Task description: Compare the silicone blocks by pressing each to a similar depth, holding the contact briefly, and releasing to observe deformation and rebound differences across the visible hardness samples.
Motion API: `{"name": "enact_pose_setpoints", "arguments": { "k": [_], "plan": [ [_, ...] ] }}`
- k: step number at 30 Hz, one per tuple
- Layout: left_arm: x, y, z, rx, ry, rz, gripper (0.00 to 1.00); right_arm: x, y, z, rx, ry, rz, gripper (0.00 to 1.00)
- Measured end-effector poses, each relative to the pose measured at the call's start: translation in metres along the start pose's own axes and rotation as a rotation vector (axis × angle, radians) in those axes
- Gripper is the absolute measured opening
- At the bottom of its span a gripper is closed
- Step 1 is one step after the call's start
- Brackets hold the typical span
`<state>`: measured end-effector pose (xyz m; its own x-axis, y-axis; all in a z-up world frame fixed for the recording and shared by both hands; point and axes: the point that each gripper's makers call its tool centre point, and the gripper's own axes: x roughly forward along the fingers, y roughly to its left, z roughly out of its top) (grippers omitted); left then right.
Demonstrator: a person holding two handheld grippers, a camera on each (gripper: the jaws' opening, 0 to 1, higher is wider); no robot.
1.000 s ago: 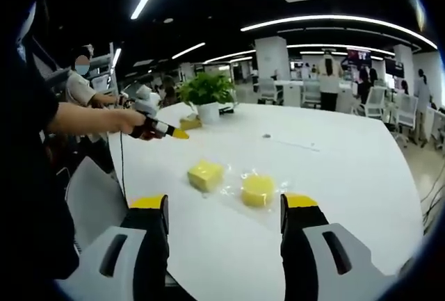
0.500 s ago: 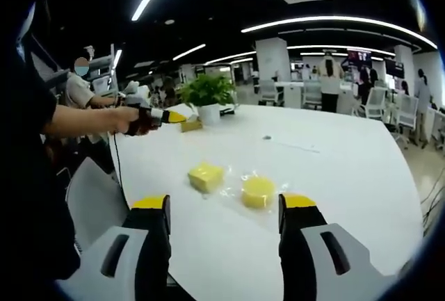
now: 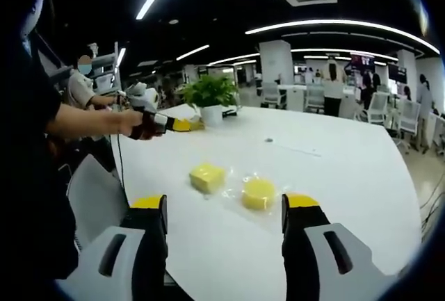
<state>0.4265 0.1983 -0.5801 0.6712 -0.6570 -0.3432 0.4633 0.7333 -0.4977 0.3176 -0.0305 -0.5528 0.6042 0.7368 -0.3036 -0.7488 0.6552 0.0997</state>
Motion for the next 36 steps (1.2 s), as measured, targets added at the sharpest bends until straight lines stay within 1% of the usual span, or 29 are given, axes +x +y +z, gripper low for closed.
{"name": "enact_pose_setpoints", "arguments": {
  "k": [1,2,3,4,5,8,11,12,15,16,17,18,19,20,21,22,23,24,25,26,28,29,31,33,34,36],
  "plan": [
    [0.004,-0.003,0.001,0.015,-0.018,0.009,0.00,-0.001,-0.001,0.001,-0.002,-0.004,-0.003,0.63],
    [0.006,-0.007,0.001,0.025,-0.016,-0.002,0.00,-0.002,-0.003,0.002,-0.004,-0.006,-0.005,0.63],
    [0.010,-0.014,-0.003,0.055,0.003,-0.014,0.00,-0.002,-0.005,0.002,-0.007,-0.004,-0.009,0.62],
    [0.011,-0.017,-0.003,0.090,-0.001,-0.010,0.00,-0.003,-0.007,0.001,-0.006,-0.001,-0.013,0.62],
    [0.015,-0.026,-0.007,0.111,0.019,-0.031,0.00,-0.004,-0.009,0.000,-0.004,0.002,-0.019,0.62],
    [0.019,-0.042,-0.012,0.147,0.034,-0.059,0.00,-0.005,-0.013,-0.003,0.005,0.010,-0.028,0.62],
    [0.015,-0.057,-0.016,0.172,0.028,-0.081,0.00,-0.006,-0.015,-0.004,0.005,0.014,-0.036,0.62],
    [0.012,-0.063,-0.016,0.184,0.013,-0.092,0.00,-0.006,-0.015,-0.005,0.006,0.013,-0.037,0.62],
    [0.003,-0.071,-0.022,0.220,0.005,-0.102,0.00,-0.006,-0.015,-0.008,0.009,0.018,-0.037,0.62],
    [-0.002,-0.074,-0.025,0.220,0.006,-0.105,0.00,-0.006,-0.015,-0.008,0.011,0.014,-0.036,0.62],
    [-0.005,-0.075,-0.028,0.235,0.003,-0.106,0.00,-0.005,-0.015,-0.008,0.015,0.014,-0.036,0.61],
    [-0.011,-0.076,-0.030,0.274,-0.008,-0.104,0.00,-0.005,-0.015,-0.009,0.019,0.015,-0.035,0.61],
    [-0.015,-0.076,-0.032,0.297,-0.004,-0.103,0.00,-0.004,-0.015,-0.009,0.021,0.015,-0.033,0.61],
    [-0.020,-0.074,-0.035,0.336,-0.002,-0.092,0.00,-0.003,-0.015,-0.010,0.021,0.015,-0.032,0.61],
    [-0.024,-0.073,-0.035,0.367,-0.015,-0.080,0.00,-0.003,-0.015,-0.009,0.021,0.013,-0.030,0.62],
    [-0.028,-0.073,-0.036,0.387,-0.024,-0.080,0.00,-0.002,-0.015,-0.009,0.022,0.010,-0.028,0.62],
    [-0.035,-0.074,-0.039,0.375,-0.031,-0.089,0.00,-0.002,-0.014,-0.009,0.026,0.006,-0.025,0.62],
    [-0.039,-0.075,-0.037,0.389,-0.058,-0.087,0.00,-0.002,-0.014,-0.009,0.028,0.004,-0.022,0.62],
    [-0.045,-0.073,-0.033,0.435,-0.094,-0.068,0.00,-0.002,-0.014,-0.009,0.029,0.001,-0.021,0.62],
    [-0.049,-0.071,-0.035,0.457,-0.090,-0.060,0.00,-0.002,-0.013,-0.009,0.029,0.000,-0.019,0.62],
    [-0.058,-0.071,-0.034,0.488,-0.122,-0.047,0.00,-0.002,-0.012,-0.009,0.031,-0.001,-0.015,0.62],
    [-0.063,-0.072,-0.036,0.507,-0.125,-0.044,0.00,-0.002,-0.011,-0.009,0.031,-0.002,-0.012,0.62],
    [-0.068,-0.071,-0.037,0.534,-0.122,-0.038,0.00,-0.002,-0.010,-0.009,0.032,-0.002,-0.007,0.62],
    [-0.075,-0.068,-0.037,0.532,-0.136,-0.034,0.01,-0.003,-0.010,-0.010,0.029,-0.001,-0.005,0.62],
    [-0.077,-0.068,-0.036,0.524,-0.144,-0.029,0.03,-0.003,-0.009,-0.010,0.027,-0.001,-0.005,0.62],
    [-0.084,-0.064,-0.034,0.518,-0.160,-0.012,0.11,-0.005,-0.008,-0.012,0.024,-0.006,-0.003,0.62]
  ]
}}
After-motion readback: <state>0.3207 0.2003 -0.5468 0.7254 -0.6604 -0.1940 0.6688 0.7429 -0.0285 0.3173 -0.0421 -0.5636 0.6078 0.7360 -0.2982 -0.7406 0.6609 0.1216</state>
